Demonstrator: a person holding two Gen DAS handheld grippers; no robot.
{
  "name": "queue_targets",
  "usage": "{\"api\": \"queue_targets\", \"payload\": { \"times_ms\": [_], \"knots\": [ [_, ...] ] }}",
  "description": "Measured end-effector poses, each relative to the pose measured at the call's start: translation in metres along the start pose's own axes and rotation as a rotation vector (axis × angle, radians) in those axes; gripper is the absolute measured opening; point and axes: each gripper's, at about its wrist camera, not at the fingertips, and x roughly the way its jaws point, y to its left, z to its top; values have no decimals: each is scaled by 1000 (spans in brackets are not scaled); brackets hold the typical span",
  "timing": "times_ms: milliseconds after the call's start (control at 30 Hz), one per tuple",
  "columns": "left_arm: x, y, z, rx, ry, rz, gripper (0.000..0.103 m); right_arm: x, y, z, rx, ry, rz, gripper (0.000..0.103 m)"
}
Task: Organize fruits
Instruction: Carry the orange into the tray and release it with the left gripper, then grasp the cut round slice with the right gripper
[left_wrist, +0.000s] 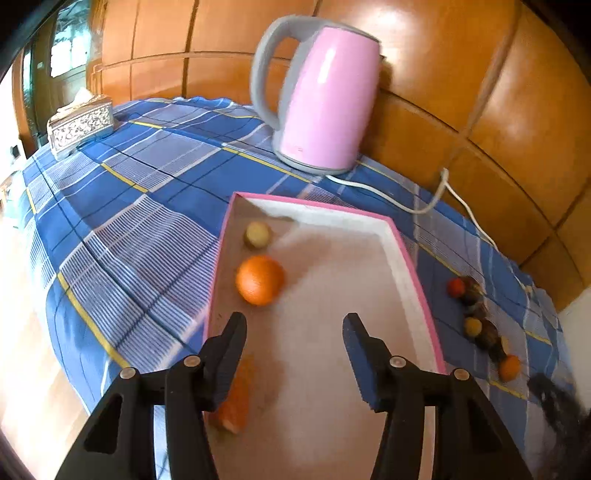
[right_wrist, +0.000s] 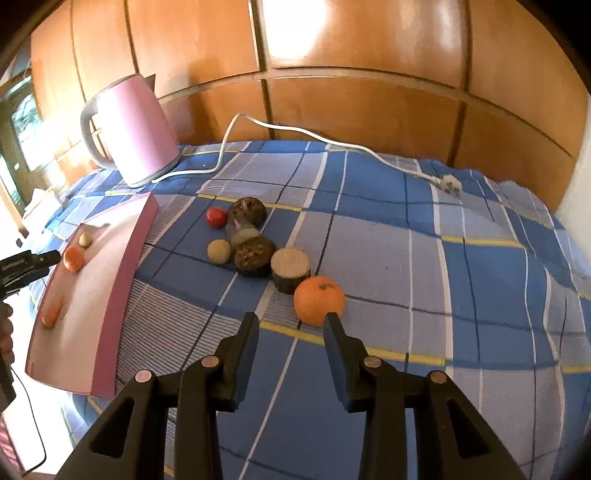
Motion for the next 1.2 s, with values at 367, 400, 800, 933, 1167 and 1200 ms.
{"api": "queue_targets", "payload": {
  "times_ms": [367,400,800,933,1167,1200],
  "knots": [
    [-26,-32,-42,107,7,-47,61,34,6,30,-277,86,-14,47],
    [-27,-33,-45,106,8,-50,63,39,6,31,-301,106,-16,47],
    [-31,-33,-63,86,28,-62,70,76,16,44,-407,202,-12,47],
    [-30,-31,-65,78,25,-44,72,91,21,43,-427,224,-29,47],
    [-28,-27,-68,60,22,1,75,95,22,42,-422,201,-50,38],
    [-28,-26,-68,58,20,6,77,93,21,41,-416,195,-57,38]
  ]
}}
